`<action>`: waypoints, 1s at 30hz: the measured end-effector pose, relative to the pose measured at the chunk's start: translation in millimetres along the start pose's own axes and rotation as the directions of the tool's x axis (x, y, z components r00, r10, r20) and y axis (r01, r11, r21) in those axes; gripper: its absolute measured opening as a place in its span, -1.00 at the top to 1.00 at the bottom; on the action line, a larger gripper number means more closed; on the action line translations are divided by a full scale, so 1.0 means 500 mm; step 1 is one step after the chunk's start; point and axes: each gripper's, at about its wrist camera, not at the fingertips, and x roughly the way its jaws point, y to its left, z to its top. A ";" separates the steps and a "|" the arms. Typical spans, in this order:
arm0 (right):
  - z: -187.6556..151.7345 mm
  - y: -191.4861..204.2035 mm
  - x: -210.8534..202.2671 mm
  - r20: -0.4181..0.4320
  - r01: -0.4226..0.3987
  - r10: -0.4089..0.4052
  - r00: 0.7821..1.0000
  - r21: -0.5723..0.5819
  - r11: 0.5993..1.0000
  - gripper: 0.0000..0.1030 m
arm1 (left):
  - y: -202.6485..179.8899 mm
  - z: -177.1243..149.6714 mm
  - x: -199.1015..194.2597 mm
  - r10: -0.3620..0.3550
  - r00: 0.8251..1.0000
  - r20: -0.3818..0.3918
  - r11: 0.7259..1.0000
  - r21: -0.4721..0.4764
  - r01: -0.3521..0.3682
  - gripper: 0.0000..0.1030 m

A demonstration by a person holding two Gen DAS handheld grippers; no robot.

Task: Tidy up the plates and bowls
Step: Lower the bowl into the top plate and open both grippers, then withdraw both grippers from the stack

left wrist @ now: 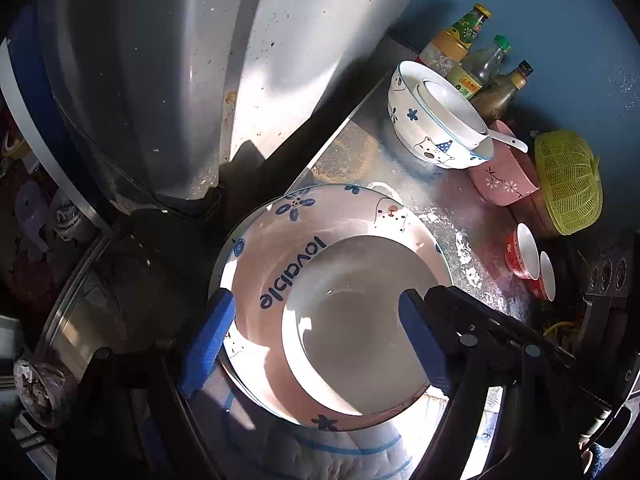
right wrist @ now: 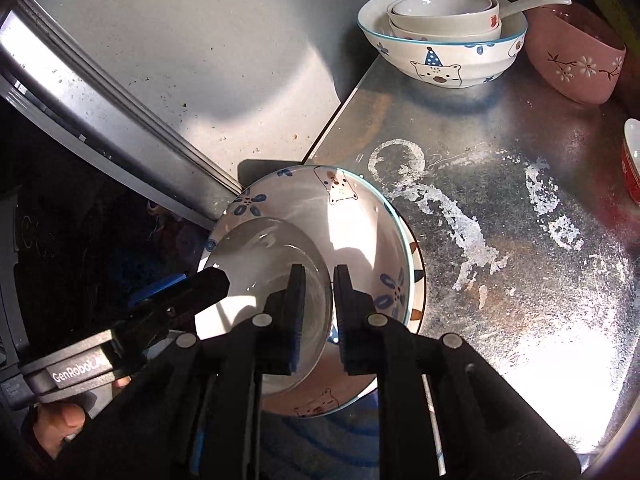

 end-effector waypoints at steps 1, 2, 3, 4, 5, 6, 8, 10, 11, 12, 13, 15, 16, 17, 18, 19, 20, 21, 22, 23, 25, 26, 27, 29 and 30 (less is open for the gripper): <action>-0.002 -0.003 -0.012 0.019 -0.008 0.008 1.000 0.006 1.000 0.03 | -0.001 0.000 -0.005 0.003 1.000 0.008 1.000 0.001 -0.003 -0.90; -0.005 -0.009 -0.025 0.038 0.007 -0.007 0.999 0.017 1.000 -0.17 | -0.002 0.002 -0.011 0.008 1.000 0.018 1.000 0.002 -0.008 -1.00; -0.008 -0.017 -0.036 0.051 0.018 -0.019 0.999 0.026 1.000 -0.27 | -0.004 0.003 -0.016 0.012 1.000 0.025 1.000 0.004 -0.012 -0.99; -0.009 -0.028 -0.047 0.060 0.016 -0.018 0.998 0.039 0.999 -0.47 | -0.006 0.005 -0.019 0.033 0.999 0.028 0.999 0.009 -0.033 -0.99; -0.012 -0.039 -0.057 0.064 0.008 -0.011 0.998 0.055 0.998 -0.82 | -0.009 0.006 -0.020 0.050 0.998 0.030 0.999 0.018 -0.050 -0.99; -0.013 -0.050 -0.067 0.073 0.006 -0.011 0.997 0.070 0.998 -0.99 | -0.012 0.006 -0.021 0.056 0.998 0.033 0.998 0.028 -0.057 -0.99; -0.015 -0.069 -0.084 0.087 0.023 -0.031 0.996 0.087 0.996 -1.00 | -0.021 0.006 -0.023 0.057 0.998 0.039 0.997 0.048 -0.059 -0.99; -0.016 -0.086 -0.100 0.094 0.035 -0.045 0.995 0.104 0.994 -1.00 | -0.030 0.005 -0.023 0.065 0.997 0.040 0.995 0.067 -0.068 -0.99; -0.018 -0.095 -0.109 0.101 0.040 -0.051 0.994 0.114 0.993 -1.00 | -0.036 0.003 -0.023 0.065 0.997 0.040 0.995 0.079 -0.068 -0.99; -0.018 -0.104 -0.120 0.109 0.041 -0.055 0.993 0.124 0.991 -1.00 | -0.043 0.001 -0.023 0.062 0.997 0.039 0.994 0.090 -0.066 -0.99; -0.020 -0.112 -0.128 0.116 0.041 -0.057 0.992 0.133 0.990 -1.00 | -0.049 -0.002 -0.023 0.062 0.997 0.038 0.993 0.102 -0.065 -0.99; -0.028 -0.125 -0.148 0.132 0.044 -0.065 0.989 0.152 0.987 -1.00 | -0.062 -0.007 -0.024 0.064 0.997 0.037 0.990 0.126 -0.068 -0.99; -0.034 -0.132 -0.159 0.141 0.046 -0.069 0.988 0.162 0.986 -1.00 | -0.069 -0.010 -0.023 0.065 0.997 0.035 0.988 0.138 -0.069 -0.99; -0.038 -0.139 -0.167 0.148 0.047 -0.073 0.986 0.171 0.984 -1.00 | -0.076 -0.012 -0.022 0.064 0.997 0.032 0.987 0.149 -0.068 -0.99; -0.043 -0.145 -0.175 0.154 0.048 -0.076 0.985 0.181 0.982 -1.00 | -0.083 -0.015 -0.022 0.060 0.998 0.030 0.985 0.158 -0.064 -0.99; -0.048 -0.152 -0.181 0.159 0.048 -0.079 0.984 0.190 0.981 -1.00 | -0.089 -0.018 -0.022 0.055 0.998 0.028 0.984 0.166 -0.059 -0.99; -0.053 -0.159 -0.189 0.165 0.049 -0.083 0.983 0.199 0.979 -1.00 | -0.096 -0.020 -0.023 0.052 0.998 0.028 0.983 0.175 -0.056 -0.99; -0.060 -0.164 -0.197 0.169 0.052 -0.088 0.982 0.208 0.977 -1.00 | -0.103 -0.021 -0.023 0.049 0.998 0.027 0.982 0.183 -0.053 -0.99; -0.064 -0.170 -0.202 0.172 0.054 -0.093 0.981 0.217 0.975 -1.00 | -0.112 -0.023 -0.023 0.045 0.999 0.025 0.980 0.194 -0.049 -0.99; -0.069 -0.176 -0.207 0.176 0.055 -0.096 0.980 0.224 0.973 -1.00 | -0.120 -0.025 -0.022 0.041 0.999 0.023 0.978 0.203 -0.045 -0.99; -0.079 -0.189 -0.217 0.181 0.061 -0.105 0.978 0.238 0.969 -1.00 | -0.137 -0.027 -0.021 0.034 0.999 0.019 0.974 0.222 -0.037 -0.99; -0.083 -0.193 -0.223 0.182 0.062 -0.109 0.977 0.245 0.967 -1.00 | -0.145 -0.029 -0.020 0.028 0.999 0.015 0.972 0.232 -0.031 -0.99; -0.087 -0.197 -0.230 0.184 0.063 -0.112 0.977 0.254 0.965 -1.00 | -0.154 -0.031 -0.018 0.024 1.000 0.011 0.970 0.242 -0.026 -0.99; -0.094 -0.210 -0.240 0.186 0.067 -0.119 0.975 0.267 0.961 -1.00 | -0.172 -0.035 -0.015 0.015 1.000 0.001 0.965 0.261 -0.015 -0.99; -0.096 -0.215 -0.245 0.186 0.070 -0.124 0.975 0.273 0.959 -1.00 | -0.182 -0.036 -0.014 0.007 1.000 -0.003 0.962 0.272 -0.006 -0.99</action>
